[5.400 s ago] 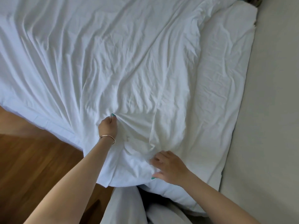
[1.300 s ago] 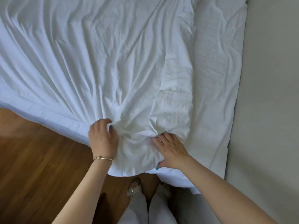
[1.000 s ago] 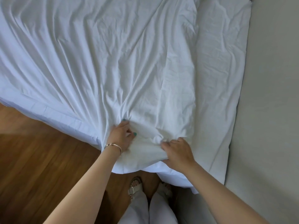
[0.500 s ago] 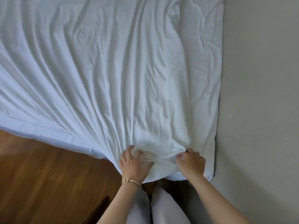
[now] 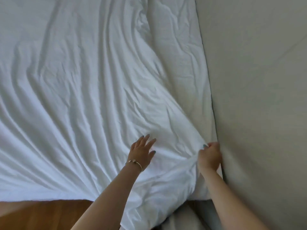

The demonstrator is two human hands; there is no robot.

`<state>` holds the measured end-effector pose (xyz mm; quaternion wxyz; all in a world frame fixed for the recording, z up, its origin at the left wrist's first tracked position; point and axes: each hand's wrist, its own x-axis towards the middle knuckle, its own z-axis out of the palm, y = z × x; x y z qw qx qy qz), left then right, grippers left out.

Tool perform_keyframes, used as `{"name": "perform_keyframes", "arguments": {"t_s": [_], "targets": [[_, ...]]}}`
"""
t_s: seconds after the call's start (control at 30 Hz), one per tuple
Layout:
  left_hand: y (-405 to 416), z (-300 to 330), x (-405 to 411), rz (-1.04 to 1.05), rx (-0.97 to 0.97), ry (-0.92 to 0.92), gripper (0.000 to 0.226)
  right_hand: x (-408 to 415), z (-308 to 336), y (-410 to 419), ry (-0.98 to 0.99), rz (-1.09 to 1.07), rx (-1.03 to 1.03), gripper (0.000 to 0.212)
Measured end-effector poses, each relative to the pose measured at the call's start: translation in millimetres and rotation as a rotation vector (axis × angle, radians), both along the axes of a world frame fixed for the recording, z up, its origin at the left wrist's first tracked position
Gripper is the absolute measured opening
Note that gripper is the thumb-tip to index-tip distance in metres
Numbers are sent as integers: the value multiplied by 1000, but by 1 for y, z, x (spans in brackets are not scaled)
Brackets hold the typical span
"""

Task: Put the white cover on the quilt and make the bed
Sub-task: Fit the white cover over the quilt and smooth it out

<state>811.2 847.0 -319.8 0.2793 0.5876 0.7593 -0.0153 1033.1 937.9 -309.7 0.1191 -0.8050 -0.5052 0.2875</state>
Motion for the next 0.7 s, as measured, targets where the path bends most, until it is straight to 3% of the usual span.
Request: {"name": "perform_keyframes", "arguments": {"t_s": [0.03,0.13,0.23,0.33,0.4,0.47,0.53,0.7], "targets": [[9,0,-4,-32,-10,17,52,10,4,4,3,-117,-22,27],[39,3,-3,-254,-51,16,50,15,2,-4,-93,-54,-122,27],[77,3,4,-530,-68,17,51,-5,0,-16,-174,42,120,35],[107,2,10,-716,-23,16,55,-33,-1,-46,-146,338,278,10],[122,1,12,-925,-17,29,64,-41,-13,-67,-225,442,116,23],[140,1,16,-1157,3,159,74,-33,-23,-75,-334,243,-140,33],[150,0,21,-1248,18,202,78,-21,-29,-81,-316,131,-341,38],[126,-16,51,-1551,-23,50,83,-38,-28,-113,-533,99,-291,51]]}}
